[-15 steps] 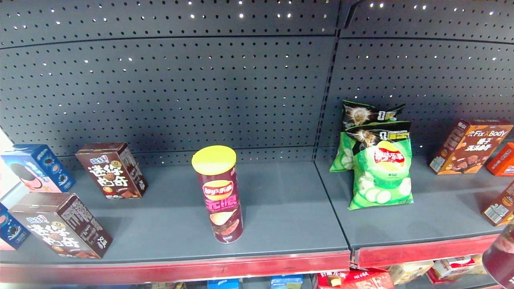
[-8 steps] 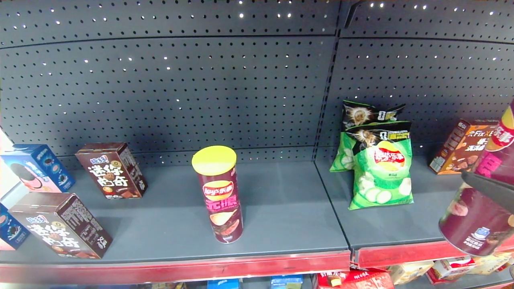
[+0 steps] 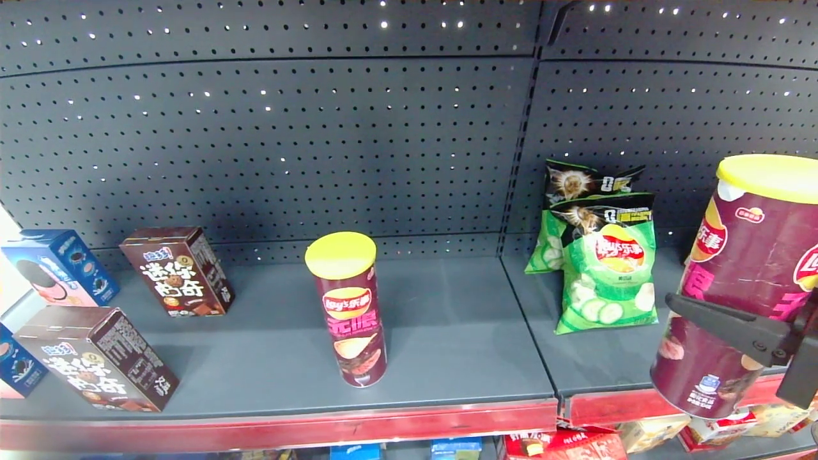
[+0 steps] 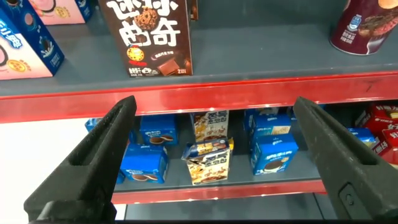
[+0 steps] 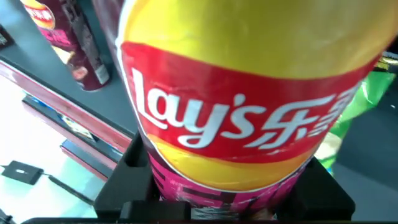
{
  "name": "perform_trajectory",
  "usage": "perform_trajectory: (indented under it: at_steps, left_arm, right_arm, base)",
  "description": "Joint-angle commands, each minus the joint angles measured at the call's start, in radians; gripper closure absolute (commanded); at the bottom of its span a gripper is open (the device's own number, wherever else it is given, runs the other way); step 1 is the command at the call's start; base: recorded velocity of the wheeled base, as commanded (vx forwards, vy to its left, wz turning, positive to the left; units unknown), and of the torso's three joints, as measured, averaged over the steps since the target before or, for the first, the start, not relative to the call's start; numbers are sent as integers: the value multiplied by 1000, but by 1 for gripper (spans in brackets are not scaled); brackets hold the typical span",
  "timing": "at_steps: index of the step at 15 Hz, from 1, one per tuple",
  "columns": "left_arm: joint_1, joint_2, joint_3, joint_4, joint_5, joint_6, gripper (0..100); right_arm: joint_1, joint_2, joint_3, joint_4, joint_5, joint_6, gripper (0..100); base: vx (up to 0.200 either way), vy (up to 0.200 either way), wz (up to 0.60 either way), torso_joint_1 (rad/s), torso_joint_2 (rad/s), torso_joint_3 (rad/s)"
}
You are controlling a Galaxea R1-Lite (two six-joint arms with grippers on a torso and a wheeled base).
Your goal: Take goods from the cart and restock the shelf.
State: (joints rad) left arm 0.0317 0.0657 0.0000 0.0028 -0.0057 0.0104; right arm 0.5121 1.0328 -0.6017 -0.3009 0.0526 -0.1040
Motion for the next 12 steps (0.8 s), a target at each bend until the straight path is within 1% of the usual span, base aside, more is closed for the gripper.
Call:
perform_trajectory:
  at_steps: [1, 2, 3, 5, 6, 7, 8, 9, 11, 12]
  left_arm:
    - [1, 3, 0, 0, 0, 0, 0]
    - [1, 3, 0, 0, 0, 0, 0]
    - [1, 3, 0, 0, 0, 0, 0]
    - [1, 3, 0, 0, 1, 0, 0]
    - [1, 3, 0, 0, 0, 0, 0]
    - [1, 3, 0, 0, 1, 0, 0]
    - [1, 3, 0, 0, 0, 0, 0]
    - [1, 3, 0, 0, 0, 0, 0]
    - [1, 3, 0, 0, 0, 0, 0]
    - [1, 3, 0, 0, 0, 0, 0]
  right_arm:
    - [8, 9, -3, 0, 1, 9, 100]
    - [-15, 39, -4, -4, 3, 67, 100]
    - [-37, 67, 5, -29, -2, 86, 100]
    - [-78, 145, 10, -72, -46, 75, 100]
    - [-90, 204, 25, -153, -82, 0, 100]
    - [-92, 250, 31, -236, -80, -11, 100]
    - [-92, 274, 36, -277, -79, -11, 100]
    - [-86, 332, 45, -376, -63, -9, 100]
    - [-86, 366, 51, -434, -39, -11, 100]
    - [-92, 374, 48, -437, -34, -11, 100]
  base:
    - [0, 0, 0, 0, 0, 0]
    - [0, 0, 0, 0, 0, 0]
    - [0, 0, 0, 0, 0, 0]
    - [0, 0, 0, 0, 0, 0]
    - [0, 0, 0, 0, 0, 0]
    - [0, 0, 0, 0, 0, 0]
    - [0, 0, 0, 0, 0, 0]
    - [0, 0, 0, 0, 0, 0]
    - [0, 0, 600, -2, 0, 5]
    - [0, 0, 600, -2, 2, 2]
